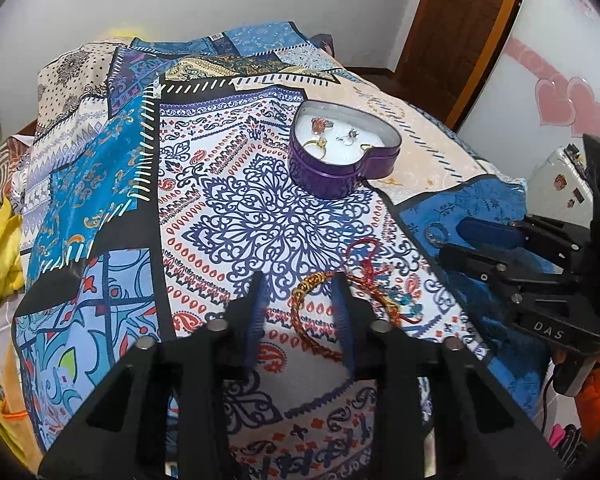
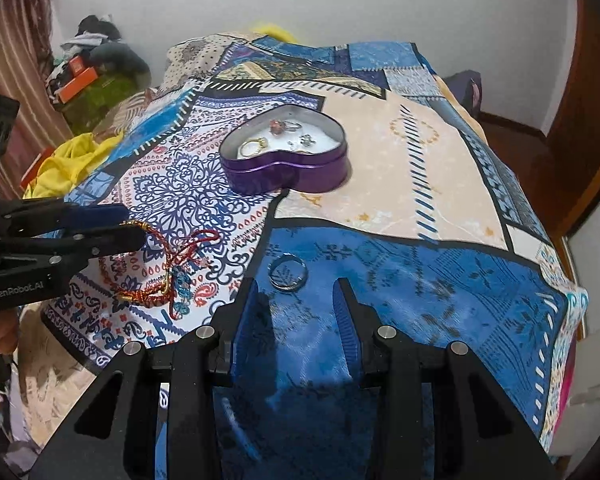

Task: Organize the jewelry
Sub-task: 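Grasp a silver ring with the right tool while the left tool grasps the orange beaded bracelet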

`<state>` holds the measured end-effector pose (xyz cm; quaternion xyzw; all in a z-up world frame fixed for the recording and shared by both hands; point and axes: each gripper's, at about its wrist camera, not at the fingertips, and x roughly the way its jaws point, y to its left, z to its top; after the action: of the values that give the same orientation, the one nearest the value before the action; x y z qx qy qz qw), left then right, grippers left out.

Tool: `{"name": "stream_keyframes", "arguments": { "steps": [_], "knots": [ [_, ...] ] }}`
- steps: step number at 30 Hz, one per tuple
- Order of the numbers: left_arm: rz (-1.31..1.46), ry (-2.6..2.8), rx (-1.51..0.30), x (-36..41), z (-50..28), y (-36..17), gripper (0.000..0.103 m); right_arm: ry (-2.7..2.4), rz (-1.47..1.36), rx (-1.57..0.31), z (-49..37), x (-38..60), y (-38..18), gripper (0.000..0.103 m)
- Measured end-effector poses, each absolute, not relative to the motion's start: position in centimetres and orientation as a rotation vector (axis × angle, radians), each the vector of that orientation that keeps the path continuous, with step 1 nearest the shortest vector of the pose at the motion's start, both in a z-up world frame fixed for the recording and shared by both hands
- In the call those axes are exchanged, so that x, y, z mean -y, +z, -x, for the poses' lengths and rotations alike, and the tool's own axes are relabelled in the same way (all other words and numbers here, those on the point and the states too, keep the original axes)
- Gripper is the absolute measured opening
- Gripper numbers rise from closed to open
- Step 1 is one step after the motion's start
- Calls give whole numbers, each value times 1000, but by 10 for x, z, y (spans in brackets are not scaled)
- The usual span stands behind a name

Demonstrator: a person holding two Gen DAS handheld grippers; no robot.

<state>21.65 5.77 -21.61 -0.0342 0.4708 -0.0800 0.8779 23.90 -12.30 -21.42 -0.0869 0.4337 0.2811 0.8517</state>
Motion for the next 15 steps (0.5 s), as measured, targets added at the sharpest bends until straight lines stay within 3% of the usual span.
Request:
{"name": "stream_keyframes", "arguments": {
  "steps": [4,6,8,10,15],
  "knots": [
    [90,-180,-975,-59,-218,-219,19,587,218,-883,-237,115,-218,35],
    [90,-187,-973,-58,-218,-220,9,594,239,-875,-235,112,-219,35],
    [83,-167,-970,-57,-217,-219,6,600,248,-864,-234,110,-219,31],
    [71,-149,-955,-55,-214,-216,6,603,253,-858,-233,109,-220,19],
    [70,-138,-929,-56,-213,-205,6,611,230,-854,-233,109,-217,19]
  ]
}}
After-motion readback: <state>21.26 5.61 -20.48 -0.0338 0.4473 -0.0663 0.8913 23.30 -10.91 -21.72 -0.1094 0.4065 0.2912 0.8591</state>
